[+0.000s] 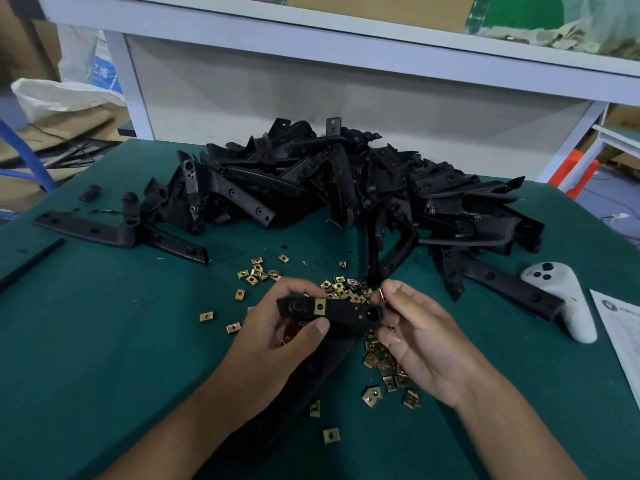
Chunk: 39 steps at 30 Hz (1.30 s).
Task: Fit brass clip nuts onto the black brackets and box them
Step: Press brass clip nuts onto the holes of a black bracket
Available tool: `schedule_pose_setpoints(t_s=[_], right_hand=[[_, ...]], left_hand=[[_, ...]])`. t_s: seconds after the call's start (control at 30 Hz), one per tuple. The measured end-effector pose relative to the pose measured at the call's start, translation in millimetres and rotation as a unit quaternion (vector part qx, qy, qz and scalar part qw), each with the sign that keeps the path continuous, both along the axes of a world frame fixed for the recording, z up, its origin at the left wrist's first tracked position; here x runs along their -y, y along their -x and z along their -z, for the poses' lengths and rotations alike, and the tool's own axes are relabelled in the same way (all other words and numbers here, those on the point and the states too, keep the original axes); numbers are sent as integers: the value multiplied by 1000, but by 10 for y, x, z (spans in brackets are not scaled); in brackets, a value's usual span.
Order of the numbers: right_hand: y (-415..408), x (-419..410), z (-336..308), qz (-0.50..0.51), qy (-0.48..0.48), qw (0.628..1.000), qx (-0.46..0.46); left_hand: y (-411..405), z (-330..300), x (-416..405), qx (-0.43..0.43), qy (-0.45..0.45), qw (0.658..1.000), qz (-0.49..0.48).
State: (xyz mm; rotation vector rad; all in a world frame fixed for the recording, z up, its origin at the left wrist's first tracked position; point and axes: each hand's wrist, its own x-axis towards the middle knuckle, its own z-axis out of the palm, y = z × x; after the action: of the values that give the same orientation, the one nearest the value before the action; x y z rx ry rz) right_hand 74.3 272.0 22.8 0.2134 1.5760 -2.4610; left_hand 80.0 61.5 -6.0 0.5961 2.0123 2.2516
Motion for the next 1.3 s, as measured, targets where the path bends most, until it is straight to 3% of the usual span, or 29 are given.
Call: schedule_pose_setpoints(t_s=[0.1, 0.23, 0.37, 0.77, 1.07, 1.3], right_hand=[[-23, 17, -2, -28, -26, 999, -6], [-72, 59, 3, -84, -89, 992, -21], [-88, 80, -30, -70, -87, 993, -34], [-59, 14, -21, -84, -92, 991, -53], [-27, -23, 20, -56, -125, 986, -92], [-63, 34, 24, -77, -148, 979, -114]], left_hand=[[-17, -26, 19, 16, -14, 999, 47], [-28, -61, 17, -17, 74, 992, 102], [-41, -53, 2, -50, 121, 985, 116], [-8, -48, 32, -67, 144, 985, 67], [-1, -74, 44, -52, 129, 987, 81], [-26, -68, -9, 48, 27, 997, 61]])
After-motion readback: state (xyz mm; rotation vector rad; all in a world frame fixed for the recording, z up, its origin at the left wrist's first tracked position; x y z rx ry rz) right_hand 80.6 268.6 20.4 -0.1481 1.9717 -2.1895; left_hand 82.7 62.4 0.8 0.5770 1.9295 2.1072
